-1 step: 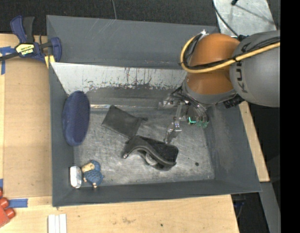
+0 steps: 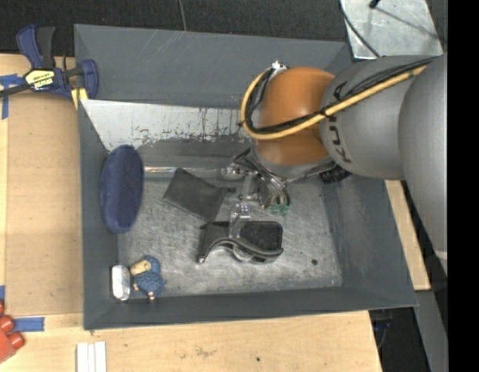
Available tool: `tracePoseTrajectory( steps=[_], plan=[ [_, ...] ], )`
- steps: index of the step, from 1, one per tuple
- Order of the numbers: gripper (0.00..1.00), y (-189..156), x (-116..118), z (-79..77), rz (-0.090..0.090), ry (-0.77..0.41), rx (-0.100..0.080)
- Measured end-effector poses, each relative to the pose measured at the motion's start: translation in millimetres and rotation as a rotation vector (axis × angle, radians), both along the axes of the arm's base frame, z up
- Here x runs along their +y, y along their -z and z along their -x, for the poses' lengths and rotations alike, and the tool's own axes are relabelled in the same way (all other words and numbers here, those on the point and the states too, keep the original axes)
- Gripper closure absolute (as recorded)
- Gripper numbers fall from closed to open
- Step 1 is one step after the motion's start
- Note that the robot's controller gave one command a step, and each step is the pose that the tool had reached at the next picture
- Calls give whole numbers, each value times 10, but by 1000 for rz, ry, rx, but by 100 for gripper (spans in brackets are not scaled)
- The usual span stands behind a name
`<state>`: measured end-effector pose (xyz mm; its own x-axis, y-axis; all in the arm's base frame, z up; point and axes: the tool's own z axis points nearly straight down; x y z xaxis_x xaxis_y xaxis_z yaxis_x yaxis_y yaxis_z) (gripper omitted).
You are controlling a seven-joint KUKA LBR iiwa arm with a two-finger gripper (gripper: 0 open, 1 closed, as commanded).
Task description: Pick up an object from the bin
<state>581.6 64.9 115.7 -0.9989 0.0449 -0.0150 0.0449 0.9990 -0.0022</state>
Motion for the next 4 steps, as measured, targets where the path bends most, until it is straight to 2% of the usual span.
tracePoseTrajectory(
  steps=[1, 2, 3, 4],
  plan=[
    [0, -48, -345, -32, -4, -6, 2],
    [0, -19, -210, -22, -5, -49, -3],
    [0, -372, -570, 326, 0, -244, 14],
    [0, 298, -497, 134, 0, -274, 9]
  ],
)
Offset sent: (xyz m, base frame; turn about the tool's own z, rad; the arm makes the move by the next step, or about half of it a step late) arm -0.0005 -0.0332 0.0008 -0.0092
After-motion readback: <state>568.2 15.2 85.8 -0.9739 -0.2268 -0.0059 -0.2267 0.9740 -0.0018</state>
